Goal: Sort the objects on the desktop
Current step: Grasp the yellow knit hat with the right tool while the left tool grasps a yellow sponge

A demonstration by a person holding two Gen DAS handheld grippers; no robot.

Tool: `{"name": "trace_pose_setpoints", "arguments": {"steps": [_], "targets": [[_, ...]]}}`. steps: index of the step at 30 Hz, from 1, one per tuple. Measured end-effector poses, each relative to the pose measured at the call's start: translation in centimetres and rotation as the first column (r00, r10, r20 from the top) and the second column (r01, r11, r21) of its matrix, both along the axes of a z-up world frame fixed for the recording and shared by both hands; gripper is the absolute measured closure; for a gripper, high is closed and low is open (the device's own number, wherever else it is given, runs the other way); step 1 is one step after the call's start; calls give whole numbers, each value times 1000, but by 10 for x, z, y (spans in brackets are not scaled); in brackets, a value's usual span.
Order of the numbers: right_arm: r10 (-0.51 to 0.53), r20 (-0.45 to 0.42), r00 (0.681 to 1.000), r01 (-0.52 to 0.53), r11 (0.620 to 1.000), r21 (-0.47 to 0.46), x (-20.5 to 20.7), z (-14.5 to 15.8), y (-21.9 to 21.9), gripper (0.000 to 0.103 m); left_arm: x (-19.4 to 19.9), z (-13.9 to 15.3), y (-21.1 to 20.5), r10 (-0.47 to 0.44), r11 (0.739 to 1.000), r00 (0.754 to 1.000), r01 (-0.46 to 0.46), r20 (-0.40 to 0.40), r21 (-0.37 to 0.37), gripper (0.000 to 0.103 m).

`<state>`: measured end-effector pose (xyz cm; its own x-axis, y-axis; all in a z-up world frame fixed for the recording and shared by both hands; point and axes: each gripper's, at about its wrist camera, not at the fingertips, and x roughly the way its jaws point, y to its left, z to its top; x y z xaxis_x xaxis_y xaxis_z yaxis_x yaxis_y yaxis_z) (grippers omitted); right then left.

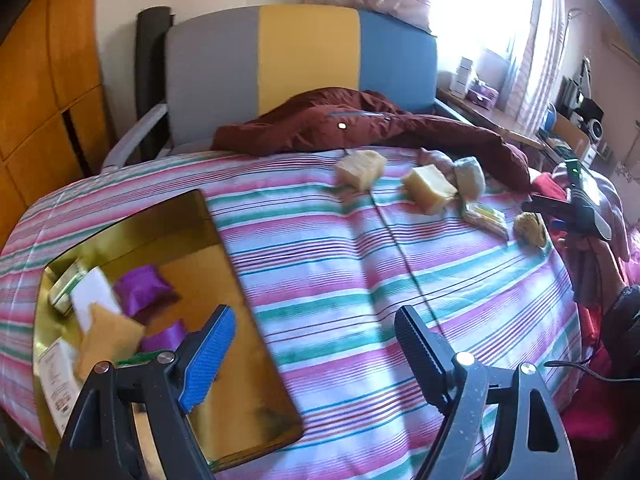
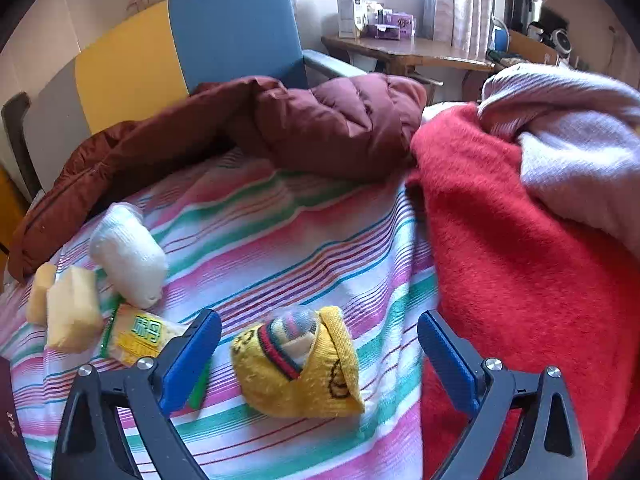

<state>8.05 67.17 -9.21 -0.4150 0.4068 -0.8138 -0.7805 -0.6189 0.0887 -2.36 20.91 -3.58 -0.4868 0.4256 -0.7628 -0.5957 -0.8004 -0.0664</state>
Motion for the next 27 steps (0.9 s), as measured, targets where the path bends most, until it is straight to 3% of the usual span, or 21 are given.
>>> {"name": "trace_pose_setpoints", "arguments": {"steps": [5, 10, 12, 18, 27], "targets": [[24, 18, 1000, -23, 999, -31, -8, -16, 4, 5, -8, -3, 35, -47, 999, 998, 46, 52, 26, 20], [42, 56, 998, -37, 997, -73, -14, -25, 6, 27, -17, 0, 72, -102, 993, 992, 97, 76, 67, 20], [57, 30, 998, -54, 993, -102, -14, -23, 6, 45, -21, 1, 87, -113, 992, 991, 108, 77, 69, 20], [103, 75, 992, -97, 992, -83, -22, -24, -2, 45, -36, -4, 130, -149, 987, 982, 140, 116, 83, 20], [91, 35, 995, -86, 987, -132, -25, -26, 3, 42, -71, -24, 203, -161, 986, 969, 149, 187, 80, 18]]}}
